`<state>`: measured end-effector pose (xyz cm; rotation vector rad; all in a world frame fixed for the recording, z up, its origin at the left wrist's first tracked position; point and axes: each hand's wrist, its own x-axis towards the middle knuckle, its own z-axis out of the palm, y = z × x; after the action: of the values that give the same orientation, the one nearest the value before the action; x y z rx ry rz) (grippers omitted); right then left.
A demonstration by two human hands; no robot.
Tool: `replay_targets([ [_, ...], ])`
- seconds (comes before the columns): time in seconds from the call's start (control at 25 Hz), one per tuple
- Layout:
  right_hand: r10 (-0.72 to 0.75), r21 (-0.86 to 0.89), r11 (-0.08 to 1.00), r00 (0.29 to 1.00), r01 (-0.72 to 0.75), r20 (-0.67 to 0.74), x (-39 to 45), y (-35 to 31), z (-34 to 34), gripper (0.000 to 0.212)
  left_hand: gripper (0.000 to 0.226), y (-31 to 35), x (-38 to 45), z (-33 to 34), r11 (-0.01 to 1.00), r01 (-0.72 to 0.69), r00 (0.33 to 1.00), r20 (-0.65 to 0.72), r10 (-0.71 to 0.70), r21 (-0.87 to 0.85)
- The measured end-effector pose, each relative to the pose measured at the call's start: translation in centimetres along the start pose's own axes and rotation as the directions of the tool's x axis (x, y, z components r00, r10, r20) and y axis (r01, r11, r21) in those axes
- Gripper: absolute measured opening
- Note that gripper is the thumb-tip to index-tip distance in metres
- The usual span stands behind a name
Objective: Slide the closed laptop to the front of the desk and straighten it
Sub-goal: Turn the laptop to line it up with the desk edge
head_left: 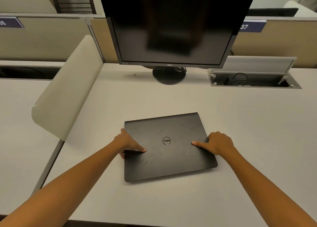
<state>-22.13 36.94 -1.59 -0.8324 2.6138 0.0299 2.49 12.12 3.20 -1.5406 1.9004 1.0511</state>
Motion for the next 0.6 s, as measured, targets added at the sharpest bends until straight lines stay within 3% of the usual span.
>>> replay_targets([
  [0.08,-0.018,0.086,0.996,0.997,0.025,-0.082,0.9,-0.7,0.0,0.085,0.145,0.9,-0.8,0.9,0.978,-0.082,0.984,-0.140,0.110,0.193],
  [0.2,-0.075,0.271,0.955,0.984,0.118,-0.164,2.9,-2.5,-0.6,0.085,0.164,2.4,-2.0,3.8,0.852,-0.200,0.965,-0.053,0.257,0.484],
  [0.36,-0.194,0.368,0.902,0.974,0.223,-0.115,6.1,-4.1,-2.0,0.090,0.171,2.9,-2.4,7.5,0.717,-0.348,0.935,0.164,0.315,0.604],
  [0.44,-0.228,0.335,0.910,0.970,0.244,-0.088,7.4,-4.3,-2.3,0.081,0.170,2.6,-2.2,8.1,0.677,-0.355,0.931,0.174,0.322,0.645],
  [0.6,-0.224,0.344,0.910,0.973,0.231,-0.062,8.6,-4.1,-2.6,0.074,0.170,2.2,-1.7,7.9,0.693,-0.373,0.926,0.206,0.315,0.617],
])
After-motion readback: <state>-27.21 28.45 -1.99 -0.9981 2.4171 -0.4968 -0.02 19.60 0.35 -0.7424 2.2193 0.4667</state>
